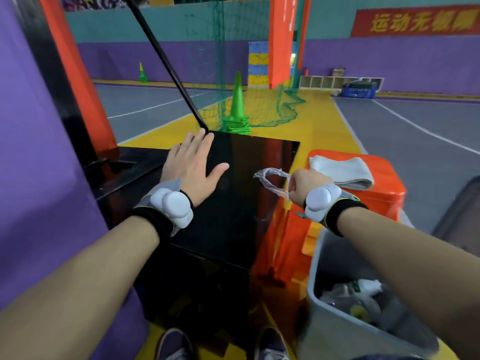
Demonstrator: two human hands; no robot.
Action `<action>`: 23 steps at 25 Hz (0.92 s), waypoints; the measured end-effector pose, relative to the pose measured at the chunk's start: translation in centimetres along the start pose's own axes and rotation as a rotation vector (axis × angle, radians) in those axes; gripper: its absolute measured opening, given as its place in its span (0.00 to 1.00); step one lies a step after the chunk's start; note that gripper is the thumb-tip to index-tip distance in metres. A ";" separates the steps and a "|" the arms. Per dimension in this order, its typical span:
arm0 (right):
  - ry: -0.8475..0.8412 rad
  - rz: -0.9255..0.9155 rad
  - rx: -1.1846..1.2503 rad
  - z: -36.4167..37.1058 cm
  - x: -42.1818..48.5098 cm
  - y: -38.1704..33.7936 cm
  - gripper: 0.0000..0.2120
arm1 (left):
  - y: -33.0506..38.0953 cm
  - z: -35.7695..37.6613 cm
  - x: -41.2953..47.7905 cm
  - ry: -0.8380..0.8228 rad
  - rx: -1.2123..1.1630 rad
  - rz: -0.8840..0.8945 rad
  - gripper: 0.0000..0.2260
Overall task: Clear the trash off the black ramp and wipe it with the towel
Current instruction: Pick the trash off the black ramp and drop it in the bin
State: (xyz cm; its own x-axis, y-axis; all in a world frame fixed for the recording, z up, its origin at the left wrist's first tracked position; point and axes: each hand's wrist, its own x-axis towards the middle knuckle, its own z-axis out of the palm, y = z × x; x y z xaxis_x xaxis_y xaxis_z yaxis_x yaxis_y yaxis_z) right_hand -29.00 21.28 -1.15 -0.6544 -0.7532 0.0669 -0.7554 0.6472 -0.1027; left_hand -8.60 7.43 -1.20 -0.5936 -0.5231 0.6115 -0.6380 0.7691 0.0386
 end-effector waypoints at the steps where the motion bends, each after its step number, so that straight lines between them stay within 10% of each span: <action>1: -0.004 0.023 -0.007 -0.3 -0.3 1.4 0.09 | 0.9 0.2 0.3 -0.001 -0.007 0.009 0.31; 23: -0.053 0.160 -0.010 -3.0 -2.6 14.3 0.11 | 9.7 1.3 6.1 -0.023 -0.115 0.089 0.31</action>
State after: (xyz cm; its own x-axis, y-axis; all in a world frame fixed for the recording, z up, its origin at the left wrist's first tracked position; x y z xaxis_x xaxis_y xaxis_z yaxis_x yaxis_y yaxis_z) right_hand -38.17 32.87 0.22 -0.7640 -0.6452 -0.0022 -0.6419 0.7605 -0.0981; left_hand -19.06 11.20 1.89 -0.6573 -0.4584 0.5982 -0.5229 0.8490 0.0760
